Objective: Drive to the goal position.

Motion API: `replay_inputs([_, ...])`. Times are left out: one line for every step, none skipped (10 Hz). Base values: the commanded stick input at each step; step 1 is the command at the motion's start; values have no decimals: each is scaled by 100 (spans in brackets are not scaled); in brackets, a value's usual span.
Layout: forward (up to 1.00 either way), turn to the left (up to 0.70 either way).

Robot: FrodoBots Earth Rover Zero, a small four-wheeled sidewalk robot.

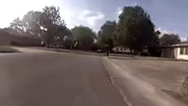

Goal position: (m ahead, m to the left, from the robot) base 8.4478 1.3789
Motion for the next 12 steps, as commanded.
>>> replay_inputs([85, 2])
replay_inputs([85, 2])
replay_inputs([85, 2])
replay_inputs([85, 2])
replay_inputs([85, 2])
replay_inputs([85, 2])
replay_inputs([85, 2])
replay_inputs([85, 2])
replay_inputs([85, 2])
replay_inputs([85, 2])
replay_inputs([85, 2])
replay_inputs([85, 2])
